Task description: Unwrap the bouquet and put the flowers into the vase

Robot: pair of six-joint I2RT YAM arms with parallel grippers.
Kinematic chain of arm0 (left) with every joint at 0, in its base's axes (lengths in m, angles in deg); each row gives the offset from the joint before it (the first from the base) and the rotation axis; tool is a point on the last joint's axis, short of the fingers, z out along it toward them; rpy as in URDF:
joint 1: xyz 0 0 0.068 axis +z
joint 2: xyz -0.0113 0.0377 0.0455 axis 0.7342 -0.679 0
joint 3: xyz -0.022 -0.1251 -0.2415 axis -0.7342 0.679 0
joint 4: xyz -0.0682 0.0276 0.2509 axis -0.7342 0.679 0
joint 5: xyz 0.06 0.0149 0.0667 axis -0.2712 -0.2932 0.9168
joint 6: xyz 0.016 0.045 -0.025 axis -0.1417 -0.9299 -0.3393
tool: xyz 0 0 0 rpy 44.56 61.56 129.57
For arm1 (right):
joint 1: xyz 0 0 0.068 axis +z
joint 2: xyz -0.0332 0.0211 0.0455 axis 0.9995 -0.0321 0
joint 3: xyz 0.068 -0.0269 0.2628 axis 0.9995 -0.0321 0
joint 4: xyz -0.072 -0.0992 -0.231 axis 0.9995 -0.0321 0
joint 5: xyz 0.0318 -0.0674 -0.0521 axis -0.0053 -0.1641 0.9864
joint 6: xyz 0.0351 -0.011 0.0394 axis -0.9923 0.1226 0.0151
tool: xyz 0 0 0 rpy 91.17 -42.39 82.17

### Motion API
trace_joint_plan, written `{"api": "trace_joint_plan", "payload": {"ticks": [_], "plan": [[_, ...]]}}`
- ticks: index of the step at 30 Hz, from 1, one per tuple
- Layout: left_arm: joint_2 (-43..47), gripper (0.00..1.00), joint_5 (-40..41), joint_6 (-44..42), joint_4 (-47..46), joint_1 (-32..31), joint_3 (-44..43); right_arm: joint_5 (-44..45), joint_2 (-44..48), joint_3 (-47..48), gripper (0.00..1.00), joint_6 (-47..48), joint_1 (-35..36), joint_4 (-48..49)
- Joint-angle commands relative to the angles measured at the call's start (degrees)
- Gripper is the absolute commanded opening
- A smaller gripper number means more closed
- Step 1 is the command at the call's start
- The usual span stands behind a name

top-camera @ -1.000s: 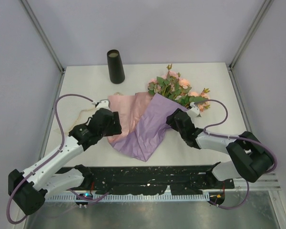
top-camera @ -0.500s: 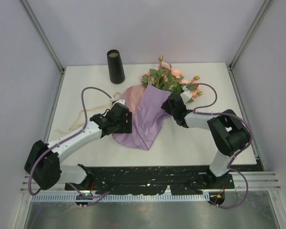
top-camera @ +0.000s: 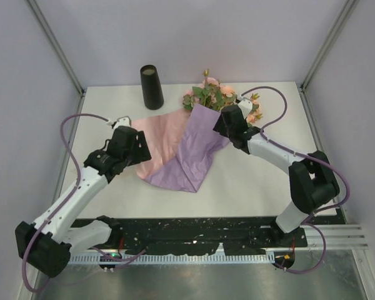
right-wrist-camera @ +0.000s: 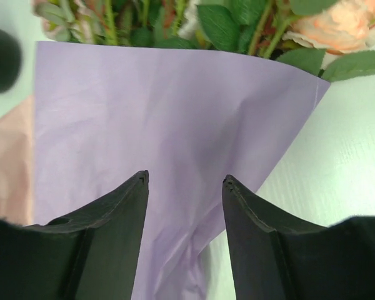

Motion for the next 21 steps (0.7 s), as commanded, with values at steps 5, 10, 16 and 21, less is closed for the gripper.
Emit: {"api": "trace_joint_plan", "payload": {"ticks": [5,10,16,21], "plan": [[11.1,0.75,-16.7,-2.7,-10.1,1.0,5.5,6.0,7.7,4.6,0.60,6.1,12.0,-6.9],[6.2,0.79,-15.5,-0.9,-8.5,3.0,8.5,8.3,5.6,6.0,0.63,4.9,20.5,-8.1],[1.7,0.77,-26.5,5.2,-16.0,10.2,17.4,13.4,-1.6,9.8,0.72,3.1,26.4,-10.1],[-0.7,0.75,-25.3,6.1,-16.5,13.2,19.9,16.3,-6.4,13.5,0.71,5.4,29.6,-10.4]]}}
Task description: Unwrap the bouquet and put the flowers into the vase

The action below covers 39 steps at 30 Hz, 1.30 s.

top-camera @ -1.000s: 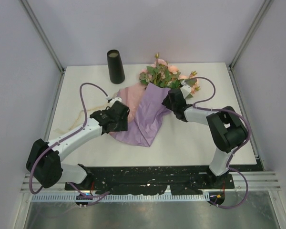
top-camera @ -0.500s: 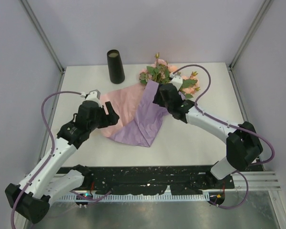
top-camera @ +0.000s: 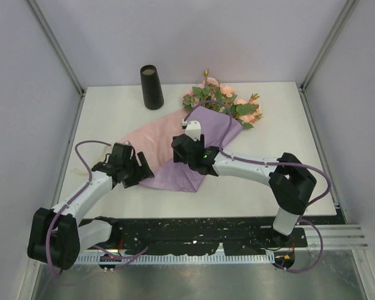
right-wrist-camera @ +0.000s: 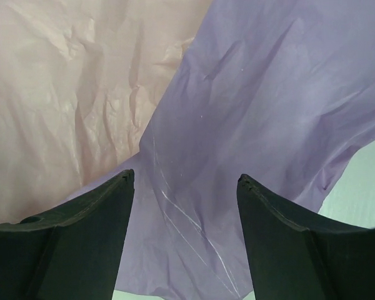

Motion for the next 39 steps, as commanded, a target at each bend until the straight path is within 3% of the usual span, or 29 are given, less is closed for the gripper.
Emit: {"api": "trace_joint_plan", "payload": {"ticks": [1,10,16,18,19,20,25,35,39], "plan": [[-1.6,0.75,-1.1,2.2,-3.5,1.9,0.0,6.8,-3.4,6.3,0.71,1.3,2.1,-1.3],[-6.9,0.75,-1.1,2.7,-4.4,3.1,1.5,17.1,-15.0,20.1,0.77,-2.7,4.7,-16.9],[-5.8,0.75,0.9,3.3,-5.0,3.1,2.9,19.0,-17.8,20.5,0.70,-2.6,5.1,-16.6],[-5.8,0.75,1.6,3.2,-4.9,3.1,3.2,18.9,-18.4,20.9,0.61,-2.3,5.1,-16.6],[-6.0,0.75,2.0,3.1,-4.7,3.2,3.2,19.0,-18.4,20.9,0.48,-2.0,5.1,-16.7],[-6.0,0.75,2.3,3.0,-4.7,3.2,3.4,19.6,-18.2,20.9,0.42,-1.9,5.1,-17.1],[-6.5,0.75,2.7,3.0,-4.7,3.7,3.6,24.1,-12.5,16.8,0.05,-2.7,5.0,-18.4],[-4.9,0.76,2.8,3.5,-4.7,3.9,4.4,30.3,7.5,-4.8,0.05,-12.1,2.5,-19.9],[-6.0,0.76,3.2,2.9,-3.6,3.9,3.1,28.8,17.9,-13.6,0.06,-17.6,0.5,-20.4]]}}
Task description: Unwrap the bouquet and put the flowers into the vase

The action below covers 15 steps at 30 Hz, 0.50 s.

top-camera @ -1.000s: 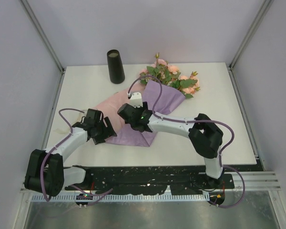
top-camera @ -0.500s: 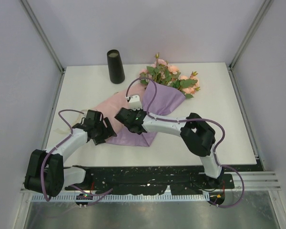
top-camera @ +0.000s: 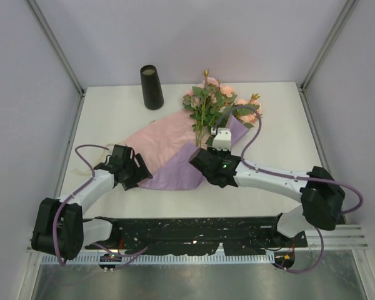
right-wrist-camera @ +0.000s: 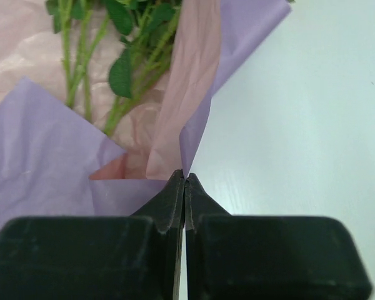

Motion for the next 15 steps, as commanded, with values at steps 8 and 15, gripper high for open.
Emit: {"api": "trace_joint_plan", "payload": {"ticks": [8,15], "plan": [[-2.2,0.76,3.4,-0.5,0.7,0.6,-0.5,1.0,17.8,-17.1,0.05,-17.7,-3.3,-1.7],[0.2,0.77,6.3,-0.3,1.5,0.6,0.6,1.0,20.6,-22.7,0.05,-32.3,-5.3,-8.7]]}}
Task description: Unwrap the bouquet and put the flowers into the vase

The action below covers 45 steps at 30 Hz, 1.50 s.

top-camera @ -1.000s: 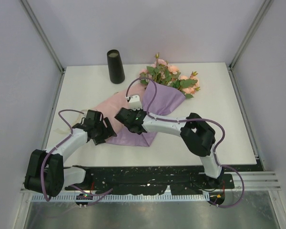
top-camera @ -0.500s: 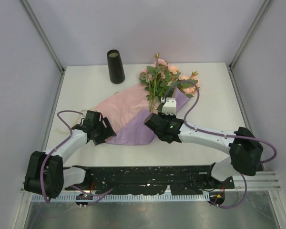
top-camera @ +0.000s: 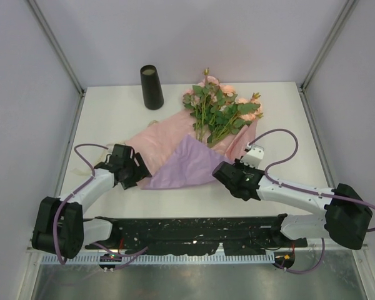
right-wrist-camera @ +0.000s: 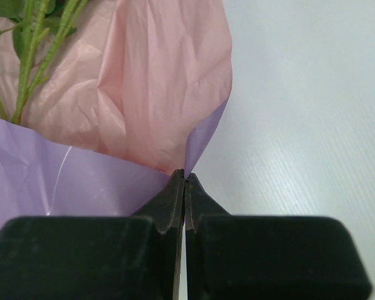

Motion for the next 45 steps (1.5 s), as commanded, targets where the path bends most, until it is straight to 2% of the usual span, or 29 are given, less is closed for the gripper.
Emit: {"api": "trace_joint_plan", "payload": {"ticks": [1,4,9,11,15,18,20,21,22,25,28,29,30,35,41,43,45], "plan": [[1.3,0.76,5.7,-0.3,1.3,0.6,1.5,3.8,2.5,-1.5,0.05,-14.0,-2.1,-8.5],[1.1,0.77,6.1,-0.9,1.6,0.6,1.1,4.8,3.4,-1.5,0.06,-21.6,-2.5,-15.3],[0.0,0.77,5.9,-1.6,1.5,0.6,0.9,3.0,6.0,-0.4,0.45,-19.7,-2.7,-16.1],[0.1,0.77,5.9,-1.6,1.3,0.6,1.0,1.5,7.2,0.6,0.53,-17.7,-2.8,-16.1],[0.4,0.78,5.8,-1.6,2.0,0.5,0.1,0.5,11.8,3.5,0.62,-14.8,-2.7,-17.8],[2.3,0.78,5.0,-2.1,3.0,0.6,-1.3,-0.2,17.3,5.5,0.65,-11.1,-2.7,-16.3],[4.4,0.78,2.4,-3.2,2.4,0.6,-1.3,-2.3,20.4,5.5,0.68,-1.4,-2.7,-7.9],[5.7,0.78,1.2,-3.7,1.9,0.5,-1.3,-4.6,21.6,4.6,0.68,7.9,-2.7,-1.2],[7.1,0.78,0.2,-3.9,1.2,0.5,-0.8,-6.5,23.0,4.1,0.68,11.6,-2.8,2.6],[10.1,0.78,-3.2,-4.6,-0.9,0.5,0.1,-16.2,24.0,1.5,0.69,28.1,-3.3,16.9],[11.6,0.78,-6.9,-6.0,-1.3,0.6,0.1,-23.9,20.7,1.5,0.72,36.0,-6.8,22.2],[11.8,0.78,-8.0,-6.6,-1.2,0.6,-0.1,-29.5,18.4,1.9,0.74,37.7,-9.0,25.0],[12.0,0.78,-8.9,-7.4,-1.0,0.6,-0.3,-35.4,17.3,2.2,0.78,39.6,-10.1,26.4],[12.0,0.78,-14.6,-12.0,0.6,0.6,-2.0,-53.7,5.6,5.2,0.97,45.5,-18.1,30.7],[16.5,0.77,-19.9,-14.5,4.9,0.5,-4.6,-69.0,-6.1,7.0,0.99,51.3,-25.6,36.0],[18.9,0.82,-20.9,-16.2,7.5,0.5,-6.1,-70.3,-9.3,7.9,0.99,51.8,-27.3,36.0],[21.6,0.90,-20.6,-18.9,11.3,0.5,-8.2,-71.4,-11.4,7.3,0.99,51.9,-29.3,36.8]]}}
